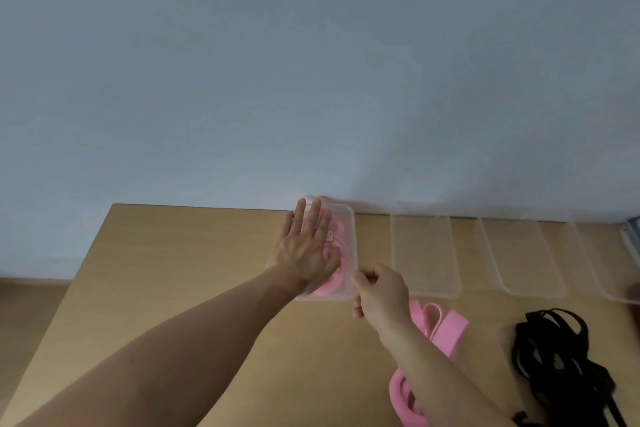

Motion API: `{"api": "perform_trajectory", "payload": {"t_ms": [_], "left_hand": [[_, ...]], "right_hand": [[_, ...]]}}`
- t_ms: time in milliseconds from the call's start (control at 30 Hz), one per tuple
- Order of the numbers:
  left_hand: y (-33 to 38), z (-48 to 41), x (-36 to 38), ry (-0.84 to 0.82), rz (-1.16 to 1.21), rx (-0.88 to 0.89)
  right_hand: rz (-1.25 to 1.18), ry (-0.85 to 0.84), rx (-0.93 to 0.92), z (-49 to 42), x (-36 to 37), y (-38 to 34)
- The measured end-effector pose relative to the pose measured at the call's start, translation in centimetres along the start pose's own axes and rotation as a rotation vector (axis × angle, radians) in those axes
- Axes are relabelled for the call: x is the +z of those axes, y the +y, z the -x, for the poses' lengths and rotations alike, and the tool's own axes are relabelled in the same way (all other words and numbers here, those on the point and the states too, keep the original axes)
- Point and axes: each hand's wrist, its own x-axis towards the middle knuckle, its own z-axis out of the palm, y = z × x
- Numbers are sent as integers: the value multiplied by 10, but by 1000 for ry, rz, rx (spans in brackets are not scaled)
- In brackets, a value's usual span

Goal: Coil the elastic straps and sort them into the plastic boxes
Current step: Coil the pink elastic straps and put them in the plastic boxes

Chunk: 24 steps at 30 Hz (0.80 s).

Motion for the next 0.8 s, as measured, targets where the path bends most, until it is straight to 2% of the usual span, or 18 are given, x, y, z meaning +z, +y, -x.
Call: {"api": "perform_trajectory", "payload": {"t_ms": [167, 333, 500, 667, 800], "left_hand": [[1, 3, -6, 9, -20, -4], [5, 10, -13, 55, -94, 51], [12, 14, -18, 37, -109, 22], [27, 30, -7, 9, 35, -63], [25, 29, -1, 18, 28, -61]], "right_hand": [[-78, -4, 5, 1, -2, -3], [-236, -126, 21, 19, -2, 15], [-237, -126, 6, 16, -2, 17], [-265, -128, 19, 16, -2, 18], [-208, -148, 17, 14, -2, 14]]}}
